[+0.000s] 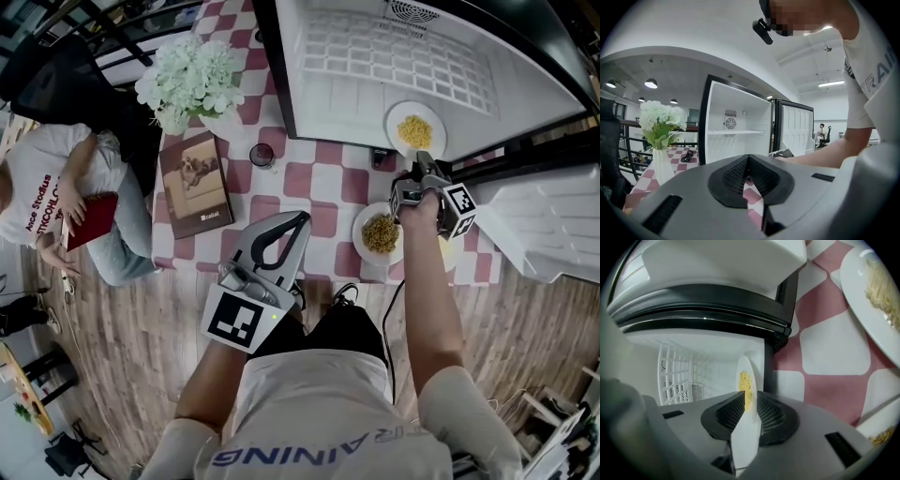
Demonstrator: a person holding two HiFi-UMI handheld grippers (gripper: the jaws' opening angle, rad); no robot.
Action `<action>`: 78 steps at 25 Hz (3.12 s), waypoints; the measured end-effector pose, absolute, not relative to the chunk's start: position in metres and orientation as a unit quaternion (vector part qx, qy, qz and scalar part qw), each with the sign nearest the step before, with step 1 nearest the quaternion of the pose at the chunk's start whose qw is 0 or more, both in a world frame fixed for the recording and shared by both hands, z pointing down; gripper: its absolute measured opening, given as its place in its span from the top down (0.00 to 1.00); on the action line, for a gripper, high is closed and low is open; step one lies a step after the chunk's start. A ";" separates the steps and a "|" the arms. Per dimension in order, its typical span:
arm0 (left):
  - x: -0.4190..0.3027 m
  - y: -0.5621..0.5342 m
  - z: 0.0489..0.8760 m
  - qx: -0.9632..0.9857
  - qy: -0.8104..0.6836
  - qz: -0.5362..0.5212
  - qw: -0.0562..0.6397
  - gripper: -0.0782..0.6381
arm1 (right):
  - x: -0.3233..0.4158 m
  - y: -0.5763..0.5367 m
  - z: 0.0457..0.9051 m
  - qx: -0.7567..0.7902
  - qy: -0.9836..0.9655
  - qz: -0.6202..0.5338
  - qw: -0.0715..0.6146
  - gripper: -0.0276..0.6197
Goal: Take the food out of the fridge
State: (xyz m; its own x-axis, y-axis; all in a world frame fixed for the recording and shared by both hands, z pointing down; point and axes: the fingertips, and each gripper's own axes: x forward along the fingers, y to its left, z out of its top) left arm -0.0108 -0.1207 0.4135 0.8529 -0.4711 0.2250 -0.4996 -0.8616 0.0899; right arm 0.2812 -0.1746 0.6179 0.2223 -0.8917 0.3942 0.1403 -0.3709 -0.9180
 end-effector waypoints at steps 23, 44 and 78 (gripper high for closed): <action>-0.054 -0.124 0.415 0.935 -0.335 0.085 0.073 0.88 | 0.233 -0.141 0.552 -0.562 0.413 -0.553 0.456 0.91; -0.156 -0.096 0.417 0.892 -0.439 0.076 0.078 0.88 | 0.005 -0.088 0.621 -0.452 0.533 -0.685 0.208 0.91; -0.179 -0.098 0.420 0.896 -0.431 0.082 0.071 0.88 | -0.026 -0.059 0.661 -0.476 0.698 -0.503 -0.183 0.59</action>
